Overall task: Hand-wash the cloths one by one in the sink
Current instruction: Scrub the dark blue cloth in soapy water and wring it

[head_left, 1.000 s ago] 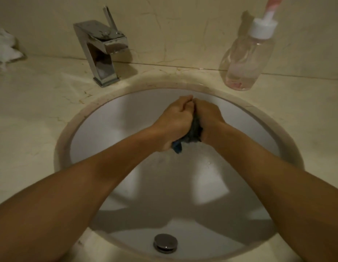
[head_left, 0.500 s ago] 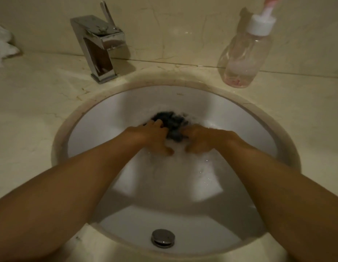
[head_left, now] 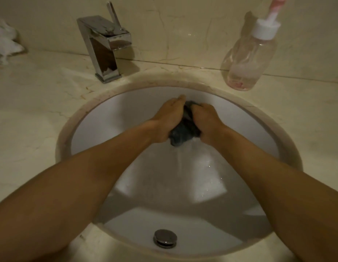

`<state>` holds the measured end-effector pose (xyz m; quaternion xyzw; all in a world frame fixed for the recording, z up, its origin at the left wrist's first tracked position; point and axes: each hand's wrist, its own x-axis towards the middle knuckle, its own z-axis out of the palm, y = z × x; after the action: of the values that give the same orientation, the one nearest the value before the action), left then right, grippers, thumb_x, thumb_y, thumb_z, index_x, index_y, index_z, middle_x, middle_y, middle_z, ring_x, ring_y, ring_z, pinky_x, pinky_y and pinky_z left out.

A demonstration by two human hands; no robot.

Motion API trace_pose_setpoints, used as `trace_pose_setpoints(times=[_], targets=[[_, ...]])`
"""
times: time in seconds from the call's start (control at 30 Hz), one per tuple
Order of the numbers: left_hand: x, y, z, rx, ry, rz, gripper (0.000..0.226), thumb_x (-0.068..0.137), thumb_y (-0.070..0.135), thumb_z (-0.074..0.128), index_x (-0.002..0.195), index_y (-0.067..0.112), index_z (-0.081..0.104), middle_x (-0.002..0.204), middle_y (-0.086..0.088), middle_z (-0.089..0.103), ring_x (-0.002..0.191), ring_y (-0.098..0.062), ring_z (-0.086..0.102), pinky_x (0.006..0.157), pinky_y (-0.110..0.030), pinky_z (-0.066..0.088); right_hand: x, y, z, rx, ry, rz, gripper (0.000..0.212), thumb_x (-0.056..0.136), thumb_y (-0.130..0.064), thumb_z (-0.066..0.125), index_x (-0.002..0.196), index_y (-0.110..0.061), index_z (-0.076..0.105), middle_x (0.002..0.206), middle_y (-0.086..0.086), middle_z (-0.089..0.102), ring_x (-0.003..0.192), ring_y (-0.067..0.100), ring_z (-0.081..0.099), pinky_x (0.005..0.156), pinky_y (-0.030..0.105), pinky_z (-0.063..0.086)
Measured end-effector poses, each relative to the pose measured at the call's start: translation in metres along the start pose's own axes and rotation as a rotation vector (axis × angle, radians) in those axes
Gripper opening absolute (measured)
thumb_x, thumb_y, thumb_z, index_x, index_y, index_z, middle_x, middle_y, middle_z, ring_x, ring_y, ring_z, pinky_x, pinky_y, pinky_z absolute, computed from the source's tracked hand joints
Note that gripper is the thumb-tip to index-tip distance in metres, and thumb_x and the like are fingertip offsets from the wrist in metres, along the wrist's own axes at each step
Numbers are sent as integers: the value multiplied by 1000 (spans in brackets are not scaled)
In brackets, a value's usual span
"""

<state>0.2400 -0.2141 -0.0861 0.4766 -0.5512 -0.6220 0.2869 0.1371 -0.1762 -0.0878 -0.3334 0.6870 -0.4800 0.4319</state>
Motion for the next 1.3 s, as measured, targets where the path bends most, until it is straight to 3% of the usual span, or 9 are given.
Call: trace_pose_setpoints(times=[0.17, 0.47, 0.63, 0.7, 0.8, 0.93, 1.07, 1.13, 1.3], targets=[[1, 2, -20, -86, 205, 24, 32, 104, 11, 39, 88, 2, 65, 55, -1, 64, 51, -14, 64, 44, -23, 49, -36, -5, 38, -47, -89, -50, 19, 110, -33, 40, 114, -20, 53, 91, 11, 70, 72, 27, 71, 51, 32, 55], [-16, 17, 2, 16, 176, 78, 39, 107, 23, 37, 127, -5, 55, 124, -30, 61, 110, -45, 61, 85, -46, 56, -30, -3, 49, 36, 135, 39, 27, 108, -32, 43, 109, -14, 64, 83, 10, 65, 68, 25, 65, 44, 26, 48], [-22, 20, 9, -164, 167, -54, 29, 109, 21, 36, 102, 6, 60, 86, -14, 67, 77, -26, 72, 58, -31, 58, -20, -14, 25, 56, 164, 0, 34, 110, -32, 40, 97, -14, 66, 91, 10, 72, 80, 26, 72, 55, 29, 57], [-25, 16, 27, -100, 75, -15, 30, 109, 20, 33, 95, 9, 58, 87, -14, 63, 83, -27, 70, 71, -36, 60, -13, -15, 14, 213, 175, 82, 33, 108, -26, 44, 98, -7, 69, 96, 17, 74, 90, 32, 73, 80, 42, 63], [-14, 13, 22, 65, 153, 58, 29, 108, 19, 33, 97, 15, 60, 103, -10, 65, 100, -30, 66, 89, -42, 56, -20, -5, 17, 255, 79, 223, 40, 110, -31, 40, 96, -5, 68, 84, 17, 72, 77, 31, 71, 54, 28, 57], [9, 8, -20, 377, 201, 92, 35, 107, 23, 37, 101, -2, 61, 105, -19, 63, 93, -34, 61, 86, -42, 51, -31, -12, 26, -270, -145, 204, 37, 108, -36, 48, 106, -3, 66, 77, 12, 61, 54, 20, 48, 39, 18, 34], [9, -10, -45, 1227, 36, 43, 34, 107, 33, 43, 110, 4, 61, 116, -17, 63, 97, -34, 60, 80, -35, 43, -12, -8, -4, -1006, -244, 35, 49, 103, -35, 59, 141, -6, 51, 124, 14, 61, 104, 31, 62, 78, 30, 51], [11, -19, -48, 1350, -21, 77, 28, 101, 27, 56, 119, 4, 59, 122, -17, 60, 106, -35, 60, 87, -40, 48, -5, -1, -18, -1217, -200, -127, 59, 103, -31, 58, 153, -8, 36, 148, 16, 48, 131, 36, 51, 105, 41, 46], [10, -21, -38, 1347, -310, 117, 30, 98, 29, 56, 72, 15, 52, 79, -13, 57, 64, -24, 52, 72, -46, 52, 2, 27, -12, -1327, -610, -180, 46, 95, -25, 57, 141, -23, 56, 141, 8, 59, 131, 32, 55, 108, 47, 47]])
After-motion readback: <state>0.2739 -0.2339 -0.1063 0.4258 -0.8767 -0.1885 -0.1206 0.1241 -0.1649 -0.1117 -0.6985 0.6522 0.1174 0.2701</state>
